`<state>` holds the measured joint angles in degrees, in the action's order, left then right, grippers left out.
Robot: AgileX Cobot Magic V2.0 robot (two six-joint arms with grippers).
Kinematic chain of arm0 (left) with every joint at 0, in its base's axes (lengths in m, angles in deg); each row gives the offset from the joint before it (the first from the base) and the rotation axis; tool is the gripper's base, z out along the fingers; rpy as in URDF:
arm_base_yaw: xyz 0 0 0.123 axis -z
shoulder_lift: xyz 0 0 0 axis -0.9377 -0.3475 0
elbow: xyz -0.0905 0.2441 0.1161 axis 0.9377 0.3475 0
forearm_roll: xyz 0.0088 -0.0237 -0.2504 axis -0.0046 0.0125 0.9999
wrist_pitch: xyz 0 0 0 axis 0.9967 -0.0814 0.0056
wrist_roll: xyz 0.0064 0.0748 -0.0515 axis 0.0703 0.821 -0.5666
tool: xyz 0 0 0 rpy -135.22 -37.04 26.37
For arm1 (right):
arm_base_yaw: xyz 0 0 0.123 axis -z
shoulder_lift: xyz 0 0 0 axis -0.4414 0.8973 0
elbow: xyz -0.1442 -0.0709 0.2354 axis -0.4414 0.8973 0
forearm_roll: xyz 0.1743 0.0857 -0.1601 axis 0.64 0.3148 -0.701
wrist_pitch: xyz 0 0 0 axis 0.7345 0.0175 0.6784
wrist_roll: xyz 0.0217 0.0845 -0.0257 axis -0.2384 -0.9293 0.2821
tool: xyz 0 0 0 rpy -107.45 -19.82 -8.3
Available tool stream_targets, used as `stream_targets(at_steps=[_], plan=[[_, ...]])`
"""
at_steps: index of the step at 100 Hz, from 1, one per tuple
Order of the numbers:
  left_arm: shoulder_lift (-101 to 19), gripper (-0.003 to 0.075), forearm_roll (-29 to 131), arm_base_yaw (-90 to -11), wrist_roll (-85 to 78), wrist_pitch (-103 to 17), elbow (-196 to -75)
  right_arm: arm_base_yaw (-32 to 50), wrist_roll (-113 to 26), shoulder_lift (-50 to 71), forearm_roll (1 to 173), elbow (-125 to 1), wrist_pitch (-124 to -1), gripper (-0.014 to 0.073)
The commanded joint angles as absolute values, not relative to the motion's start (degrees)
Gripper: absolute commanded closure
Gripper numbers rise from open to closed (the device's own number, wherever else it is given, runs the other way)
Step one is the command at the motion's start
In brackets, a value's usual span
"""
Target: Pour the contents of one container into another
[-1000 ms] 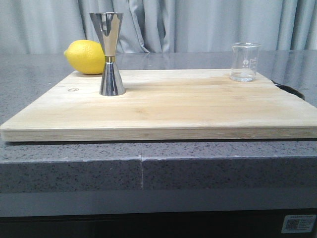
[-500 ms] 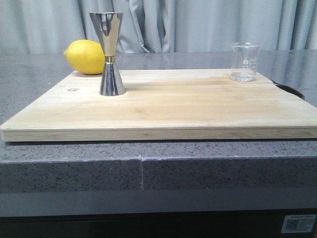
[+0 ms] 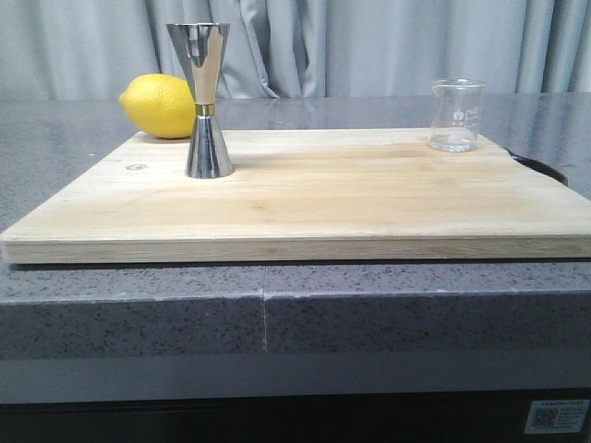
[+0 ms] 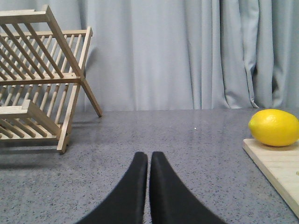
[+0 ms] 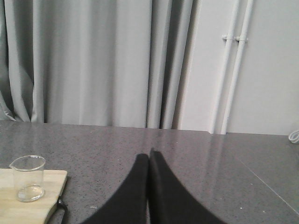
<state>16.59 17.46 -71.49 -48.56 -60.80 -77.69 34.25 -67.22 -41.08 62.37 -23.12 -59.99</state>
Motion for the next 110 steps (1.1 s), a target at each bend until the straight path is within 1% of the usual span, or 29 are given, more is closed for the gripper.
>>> stream_targets(at_steps=[1,45,53,64,81,110], plan=[[17.8,0.0739,17.5,-70.9,-49.2,-64.9,-76.1,34.4,-66.9,-40.6,61.9,-24.6,-55.8,0.0662],[17.8,0.0739,17.5,-70.9,-49.2,-64.9,-76.1,34.4,-66.9,-40.6,61.9,-24.4,-55.8,0.0662],[17.8,0.0739,17.5,-70.9,-49.2,-64.9,-76.1,34.4,-66.9,-41.0,66.0,-23.5,-55.7,0.0662],[17.8,0.0739,17.5,-70.9,-49.2,-64.9,-76.1,34.4,-66.9,-43.1,71.5,-20.3,-54.5,0.0662],[17.8,0.0739,17.5,-70.9,-49.2,-64.9,-76.1,34.5,-66.9,-49.9,72.0,-12.9,-52.1,0.0662],[17.8,0.0739,17.5,-70.9,-49.2,-64.9,-76.1,34.5,-66.9,-49.5,70.6,-5.4,-50.0,0.0662]])
